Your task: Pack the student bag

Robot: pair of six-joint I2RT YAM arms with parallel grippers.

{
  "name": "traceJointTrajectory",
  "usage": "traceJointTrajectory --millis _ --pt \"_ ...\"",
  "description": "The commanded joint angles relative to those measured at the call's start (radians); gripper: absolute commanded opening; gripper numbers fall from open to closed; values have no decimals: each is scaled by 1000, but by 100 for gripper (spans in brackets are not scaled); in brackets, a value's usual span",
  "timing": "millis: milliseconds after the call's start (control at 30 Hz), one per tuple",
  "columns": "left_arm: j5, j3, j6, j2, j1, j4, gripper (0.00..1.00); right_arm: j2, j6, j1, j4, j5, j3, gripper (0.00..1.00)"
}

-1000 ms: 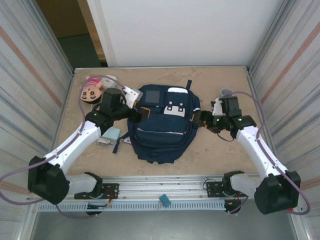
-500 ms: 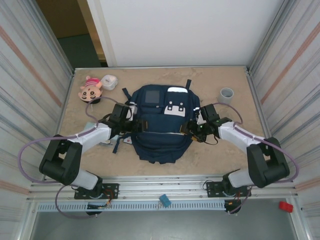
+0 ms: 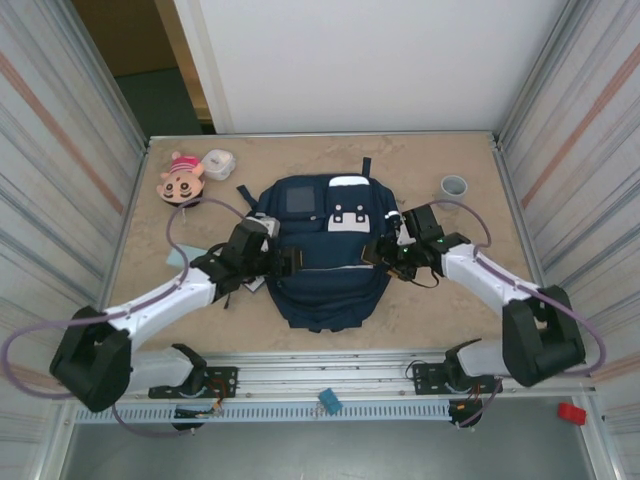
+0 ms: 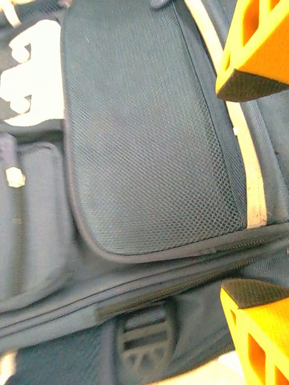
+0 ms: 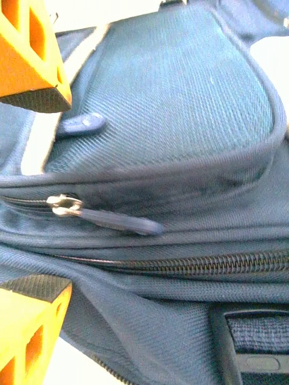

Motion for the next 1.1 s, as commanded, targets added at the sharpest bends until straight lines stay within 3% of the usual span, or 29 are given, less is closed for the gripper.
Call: traceJointTrajectory --millis 0,133,267,433,733,867,1067 --pt "-65 40 203 -99 -9 -25 79 -121 -57 -16 -83 40 17 72" --pt "64 21 469 -158 -18 43 77 -252 -79 -52 -131 73 18 73" --pt "229 52 696 -124 -48 30 76 -377 -96 -72 -134 94 12 72" --pt "264 110 923 6 -141 24 78 -468 -117 -82 -101 92 -16 72" --pt "298 246 1063 284 -206 55 82 -552 -125 -85 -107 112 -60 72" --pt "335 302 1107 367 -233 49 83 -562 -116 -84 -99 109 -75 72" --pt "299 325 1140 454 -252 84 83 -563 -101 -86 -77 109 -94 72"
